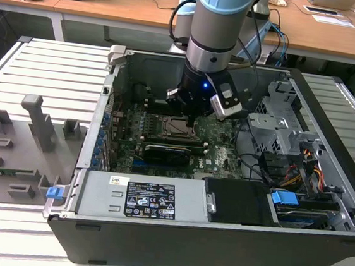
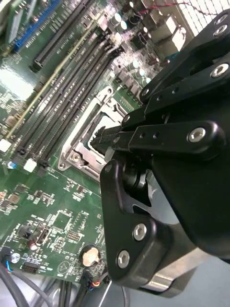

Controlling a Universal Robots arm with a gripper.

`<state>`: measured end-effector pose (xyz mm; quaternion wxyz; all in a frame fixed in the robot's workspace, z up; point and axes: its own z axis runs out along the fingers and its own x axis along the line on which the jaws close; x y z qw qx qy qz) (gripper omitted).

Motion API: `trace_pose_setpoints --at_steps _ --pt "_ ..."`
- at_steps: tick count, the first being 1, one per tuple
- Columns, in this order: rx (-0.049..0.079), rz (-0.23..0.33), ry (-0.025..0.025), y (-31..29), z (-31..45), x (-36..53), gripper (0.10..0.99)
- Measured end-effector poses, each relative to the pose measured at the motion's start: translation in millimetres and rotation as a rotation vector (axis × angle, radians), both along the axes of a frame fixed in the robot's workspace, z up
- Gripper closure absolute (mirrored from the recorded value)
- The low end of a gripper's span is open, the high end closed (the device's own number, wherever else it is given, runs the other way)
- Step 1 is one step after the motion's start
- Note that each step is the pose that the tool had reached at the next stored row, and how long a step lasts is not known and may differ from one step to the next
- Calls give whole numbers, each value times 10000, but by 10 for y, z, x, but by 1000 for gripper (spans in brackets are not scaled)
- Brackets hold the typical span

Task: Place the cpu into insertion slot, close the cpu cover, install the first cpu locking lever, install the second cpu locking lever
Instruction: 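Install the second cpu locking lever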

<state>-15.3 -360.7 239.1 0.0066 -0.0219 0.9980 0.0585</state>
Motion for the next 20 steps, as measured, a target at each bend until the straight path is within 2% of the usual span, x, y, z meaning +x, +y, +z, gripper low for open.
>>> trace_pose_setpoints --at_steps 3,9,16,20 --pt "1 114 1 -34 0 -1 980" --pt "1 116 1 -48 -1 -1 980" --pt "0 116 0 -48 -1 -59 980" --pt "22 118 1 -69 -1 -73 980"
